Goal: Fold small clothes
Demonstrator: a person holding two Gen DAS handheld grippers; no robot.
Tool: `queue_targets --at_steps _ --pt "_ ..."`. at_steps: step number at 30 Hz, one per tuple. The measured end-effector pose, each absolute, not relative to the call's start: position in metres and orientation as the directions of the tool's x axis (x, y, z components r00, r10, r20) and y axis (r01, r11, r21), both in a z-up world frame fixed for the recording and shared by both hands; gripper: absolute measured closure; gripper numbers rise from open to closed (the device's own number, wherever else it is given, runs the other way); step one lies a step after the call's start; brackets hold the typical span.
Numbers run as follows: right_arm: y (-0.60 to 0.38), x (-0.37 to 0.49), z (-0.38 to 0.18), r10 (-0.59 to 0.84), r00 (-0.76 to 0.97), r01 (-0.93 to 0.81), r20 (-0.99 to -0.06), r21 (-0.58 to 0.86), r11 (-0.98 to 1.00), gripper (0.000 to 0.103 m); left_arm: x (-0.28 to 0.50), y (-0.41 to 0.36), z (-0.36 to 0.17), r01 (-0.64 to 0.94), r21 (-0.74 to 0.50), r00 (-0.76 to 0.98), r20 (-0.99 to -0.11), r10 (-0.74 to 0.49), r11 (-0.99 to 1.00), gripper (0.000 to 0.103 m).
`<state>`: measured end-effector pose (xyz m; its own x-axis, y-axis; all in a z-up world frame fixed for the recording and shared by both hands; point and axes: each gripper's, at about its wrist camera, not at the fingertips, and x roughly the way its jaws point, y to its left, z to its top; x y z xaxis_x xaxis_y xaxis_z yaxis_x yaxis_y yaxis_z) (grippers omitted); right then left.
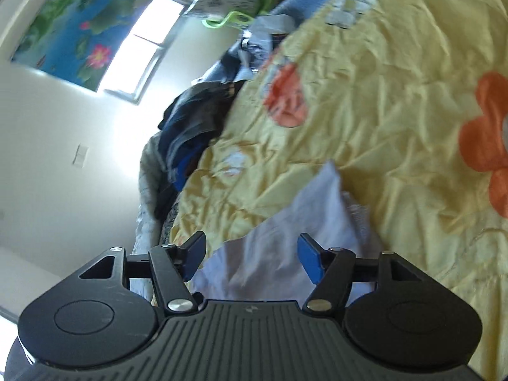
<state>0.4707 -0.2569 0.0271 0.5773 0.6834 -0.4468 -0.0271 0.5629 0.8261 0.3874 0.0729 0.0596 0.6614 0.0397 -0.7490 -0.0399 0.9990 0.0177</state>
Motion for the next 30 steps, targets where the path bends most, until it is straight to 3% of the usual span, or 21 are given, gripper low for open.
queue_targets --at_steps 4,9,12,23,25,27,30 --pt "-0.242 0.49 0.033 0.67 0.572 -0.032 -0.474 0.803 0.595 0.039 0.366 0.058 0.05 -0.042 0.101 0.652 -0.751 0.104 0.994 0.024" --pt "-0.224 0.52 0.02 0.597 0.582 0.03 -0.552 0.748 0.663 0.039 0.36 0.053 0.033 -0.043 0.073 0.633 -0.77 0.084 0.996 0.024" --pt "-0.218 0.524 0.003 0.538 0.58 0.052 -0.611 0.687 0.724 0.038 0.36 0.058 0.026 -0.07 0.033 0.639 -0.766 0.07 0.997 0.017" --pt "-0.24 0.52 -0.014 0.575 0.577 0.036 -0.58 0.722 0.691 0.064 0.36 0.058 0.019 -0.091 0.012 0.656 -0.752 0.069 0.996 0.01" --pt "-0.239 0.515 -0.009 0.549 0.588 0.061 -0.594 0.71 0.702 0.064 0.36 0.058 0.019 -0.09 0.012 0.656 -0.752 0.068 0.996 0.009" --pt "-0.234 0.505 0.0 0.522 0.606 0.064 -0.6 0.691 0.72 0.054 0.36 0.059 0.02 -0.089 0.011 0.654 -0.753 0.067 0.996 0.009" --pt "-0.216 0.489 0.018 0.541 0.601 -0.055 -0.589 0.645 0.762 0.046 0.354 0.058 0.029 -0.116 0.023 0.644 -0.76 0.093 0.993 0.009"
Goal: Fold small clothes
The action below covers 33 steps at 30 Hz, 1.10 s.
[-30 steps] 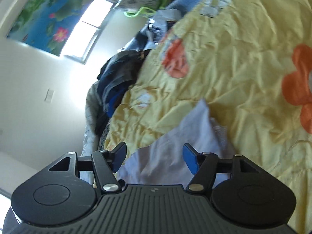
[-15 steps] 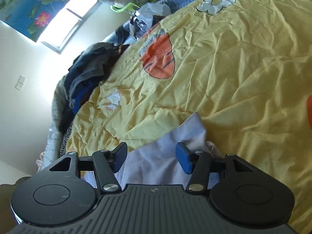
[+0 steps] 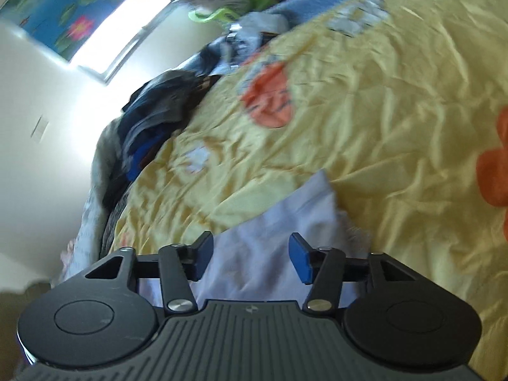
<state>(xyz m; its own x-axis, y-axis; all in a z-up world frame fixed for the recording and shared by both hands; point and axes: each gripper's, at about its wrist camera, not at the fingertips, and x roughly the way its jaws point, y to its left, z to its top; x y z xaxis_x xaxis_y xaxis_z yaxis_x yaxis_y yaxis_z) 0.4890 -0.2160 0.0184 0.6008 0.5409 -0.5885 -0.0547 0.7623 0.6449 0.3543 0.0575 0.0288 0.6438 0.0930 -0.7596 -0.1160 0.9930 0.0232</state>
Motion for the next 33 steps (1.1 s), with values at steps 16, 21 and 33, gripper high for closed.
queue_targets --at_steps 16,21,33 --pt "-0.236 0.465 0.023 0.471 0.582 -0.083 -0.663 0.528 0.845 0.055 0.285 0.035 0.04 0.07 0.0 0.74 -0.67 -0.052 0.998 0.009" --pt "-0.279 0.417 0.036 0.541 0.585 -0.11 -0.605 0.602 0.791 0.039 0.252 0.057 0.046 0.034 -0.02 0.758 -0.651 -0.039 0.999 0.009" --pt "-0.285 0.428 0.01 0.629 0.464 -0.03 -0.624 0.698 0.715 0.059 0.253 0.071 0.027 -0.078 -0.077 0.698 -0.716 0.0 0.994 0.009"
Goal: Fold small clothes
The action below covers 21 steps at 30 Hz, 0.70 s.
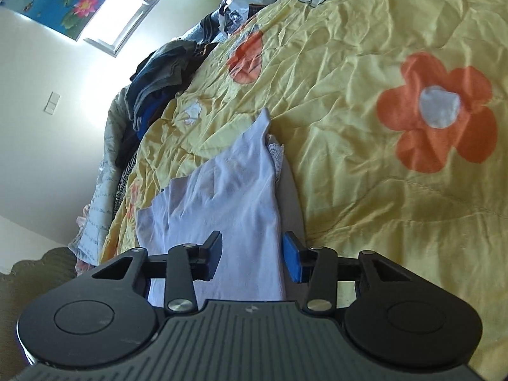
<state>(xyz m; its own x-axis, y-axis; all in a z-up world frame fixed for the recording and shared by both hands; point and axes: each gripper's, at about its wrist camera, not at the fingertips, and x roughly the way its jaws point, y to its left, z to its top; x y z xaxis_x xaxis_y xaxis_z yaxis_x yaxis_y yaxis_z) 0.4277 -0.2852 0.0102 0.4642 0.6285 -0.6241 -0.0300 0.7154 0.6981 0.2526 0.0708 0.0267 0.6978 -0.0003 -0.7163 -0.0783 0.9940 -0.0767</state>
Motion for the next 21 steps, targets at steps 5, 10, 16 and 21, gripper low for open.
queue_targets --at_steps 5,10,16,21 --pt "-0.29 0.43 0.0 0.633 0.458 0.01 -0.624 0.716 0.698 0.061 0.253 0.073 0.026 -0.09 -0.107 0.691 -0.722 -0.015 0.99 0.009" --pt "-0.296 0.426 -0.003 0.645 0.475 -0.006 -0.599 0.731 0.682 0.096 0.255 0.071 0.025 -0.085 -0.104 0.688 -0.726 -0.017 0.991 0.007" --pt "-0.306 0.412 0.0 0.636 0.516 -0.023 -0.574 0.733 0.68 0.098 0.254 0.07 0.02 -0.051 -0.096 0.691 -0.722 -0.034 0.994 0.006" --pt "-0.312 0.412 -0.017 0.634 0.509 0.059 -0.582 0.758 0.649 0.089 0.256 0.07 0.023 -0.052 -0.09 0.686 -0.727 -0.03 0.995 0.005"
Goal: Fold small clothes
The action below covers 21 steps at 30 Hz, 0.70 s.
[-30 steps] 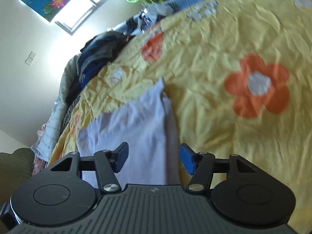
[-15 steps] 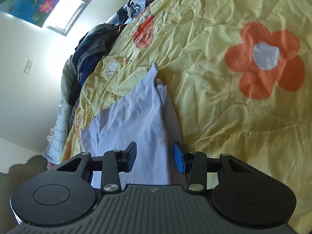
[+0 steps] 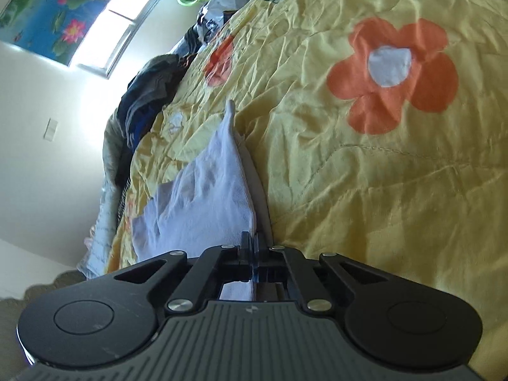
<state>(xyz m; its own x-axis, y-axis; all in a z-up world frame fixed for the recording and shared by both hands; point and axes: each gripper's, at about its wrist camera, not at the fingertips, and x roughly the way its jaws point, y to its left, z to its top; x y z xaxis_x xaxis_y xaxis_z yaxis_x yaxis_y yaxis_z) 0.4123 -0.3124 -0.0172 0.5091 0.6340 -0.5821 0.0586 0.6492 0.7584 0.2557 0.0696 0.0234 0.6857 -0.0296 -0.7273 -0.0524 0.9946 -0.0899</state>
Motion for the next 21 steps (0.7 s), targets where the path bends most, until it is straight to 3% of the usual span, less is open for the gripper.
queue_targets --at_steps 3,6,10,14,16,18,21 --pt "-0.312 0.413 0.001 0.551 0.566 0.094 -0.613 0.713 0.695 0.071 0.254 0.068 0.039 -0.047 -0.104 0.715 -0.698 -0.039 0.993 0.005" --pt "-0.307 0.419 0.027 0.522 0.668 0.031 -0.53 0.721 0.692 0.062 0.261 0.055 0.051 0.003 -0.089 0.754 -0.654 -0.06 0.996 0.005" --pt "-0.279 0.465 0.021 0.671 0.574 0.035 -0.469 0.833 0.552 0.06 0.285 0.031 0.047 0.078 -0.087 0.736 -0.667 -0.116 0.993 0.005" --pt "-0.249 0.497 0.005 0.612 0.554 0.088 -0.564 0.771 0.631 0.06 0.303 0.022 0.022 0.087 -0.039 0.676 -0.731 -0.088 0.995 0.005" --pt "-0.247 0.501 -0.008 0.555 0.54 0.114 -0.632 0.708 0.696 0.07 0.301 0.024 0.017 0.1 -0.035 0.684 -0.724 -0.094 0.994 0.003" --pt "-0.259 0.501 -0.022 0.559 0.53 0.161 -0.638 0.723 0.672 0.101 0.301 0.027 0.015 0.098 -0.05 0.683 -0.723 -0.104 0.994 0.001" --pt "-0.272 0.498 -0.033 0.603 0.523 0.159 -0.602 0.764 0.625 0.101 0.304 0.025 0.014 0.103 -0.029 0.689 -0.719 -0.092 0.994 0.0"
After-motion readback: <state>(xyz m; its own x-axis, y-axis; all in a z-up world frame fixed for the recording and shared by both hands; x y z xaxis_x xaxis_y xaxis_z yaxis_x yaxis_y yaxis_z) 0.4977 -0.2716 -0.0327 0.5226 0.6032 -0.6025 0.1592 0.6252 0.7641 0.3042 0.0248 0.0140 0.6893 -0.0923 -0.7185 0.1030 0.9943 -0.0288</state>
